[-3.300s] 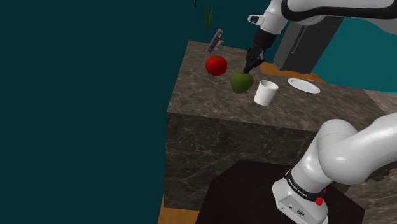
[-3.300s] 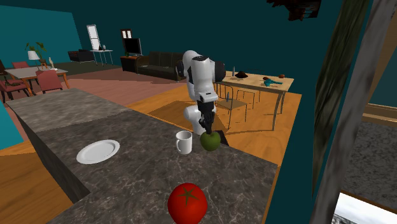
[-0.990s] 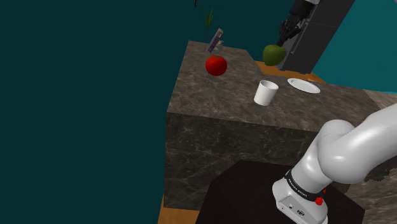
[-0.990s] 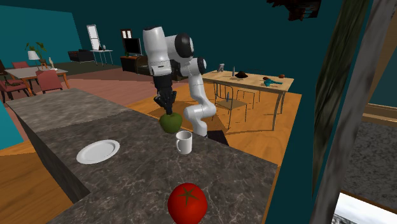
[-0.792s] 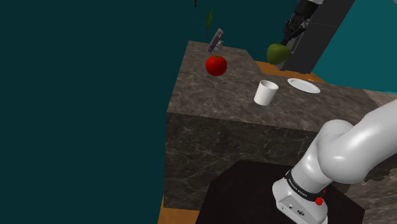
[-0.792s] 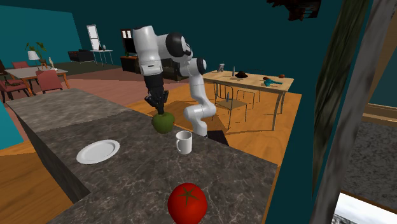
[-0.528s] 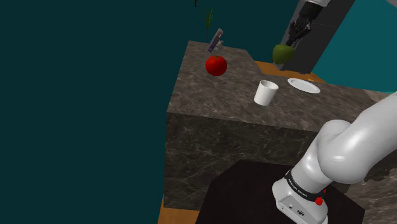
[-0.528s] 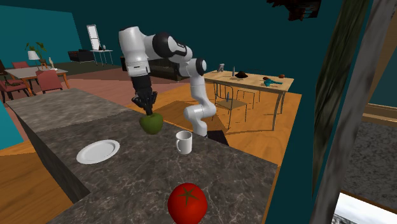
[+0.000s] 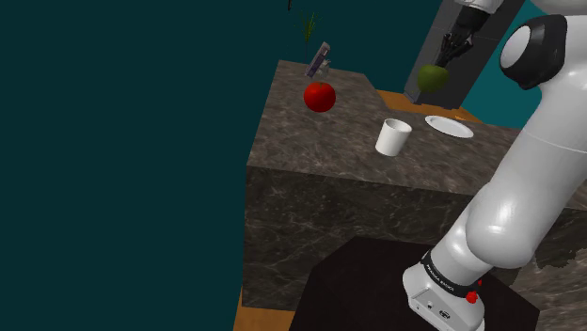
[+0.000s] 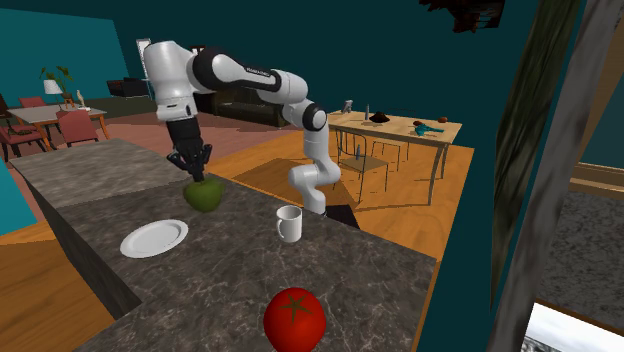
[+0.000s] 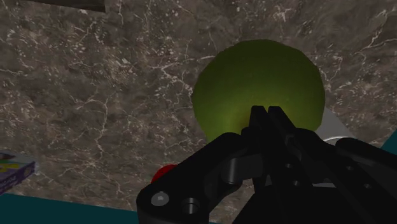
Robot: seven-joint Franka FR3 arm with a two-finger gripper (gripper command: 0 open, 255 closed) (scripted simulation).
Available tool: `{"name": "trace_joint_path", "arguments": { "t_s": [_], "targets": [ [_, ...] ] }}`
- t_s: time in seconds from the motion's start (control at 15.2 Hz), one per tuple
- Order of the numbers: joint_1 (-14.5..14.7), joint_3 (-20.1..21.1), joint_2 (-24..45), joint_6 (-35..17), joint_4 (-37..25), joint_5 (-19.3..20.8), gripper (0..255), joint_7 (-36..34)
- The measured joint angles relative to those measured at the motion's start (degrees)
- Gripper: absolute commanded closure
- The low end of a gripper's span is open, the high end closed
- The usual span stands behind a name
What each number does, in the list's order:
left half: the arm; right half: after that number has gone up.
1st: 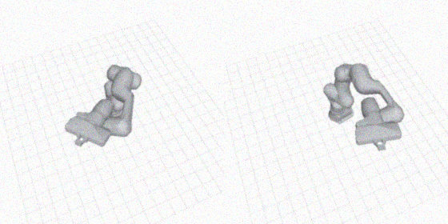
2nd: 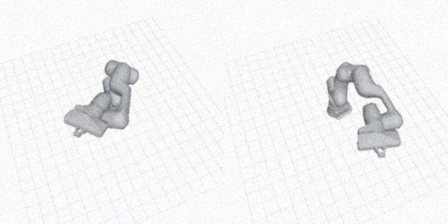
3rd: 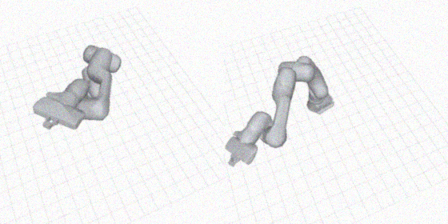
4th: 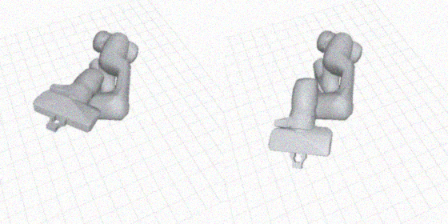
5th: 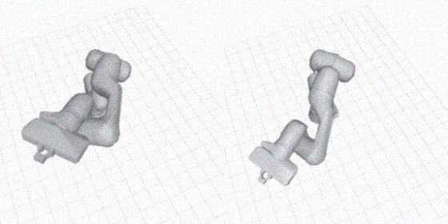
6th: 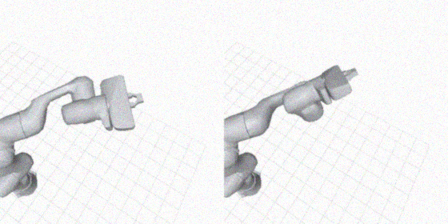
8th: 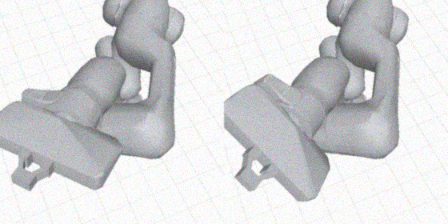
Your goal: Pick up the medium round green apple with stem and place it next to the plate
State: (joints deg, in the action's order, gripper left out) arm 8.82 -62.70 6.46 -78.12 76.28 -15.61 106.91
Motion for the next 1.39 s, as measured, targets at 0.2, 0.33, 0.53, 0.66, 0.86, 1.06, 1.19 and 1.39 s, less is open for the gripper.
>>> {"name": "trace_joint_path", "arguments": {
  "t_s": [0.2, 0.33, 0.53, 0.66, 0.86, 1.06, 1.19, 1.39],
  "targets": [
    [0.5, 0.0, -0.7, -2.2, 2.5, 0.7, 255, 0.5],
    [1.2, 0.1, -1.7, -4.1, 4.8, 1.6, 255, 0.2],
    [2.6, 0.6, -3.8, -7.2, 8.7, 3.5, 255, -0.6],
    [3.1, 0.9, -4.9, -8.8, 10.7, 4.6, 255, -1.1],
    [3.5, 1.1, -5.8, -11.1, 13.3, 5.3, 255, -1.3],
    [4.0, 1.5, -7.1, -13.9, 16.6, 6.5, 255, -1.7],
    [4.2, 1.7, -7.8, -15.7, 18.8, 7.0, 255, -1.8],
    [4.4, 2.1, -8.8, -18.2, 21.7, 7.9, 255, -2.1]
  ]
}}
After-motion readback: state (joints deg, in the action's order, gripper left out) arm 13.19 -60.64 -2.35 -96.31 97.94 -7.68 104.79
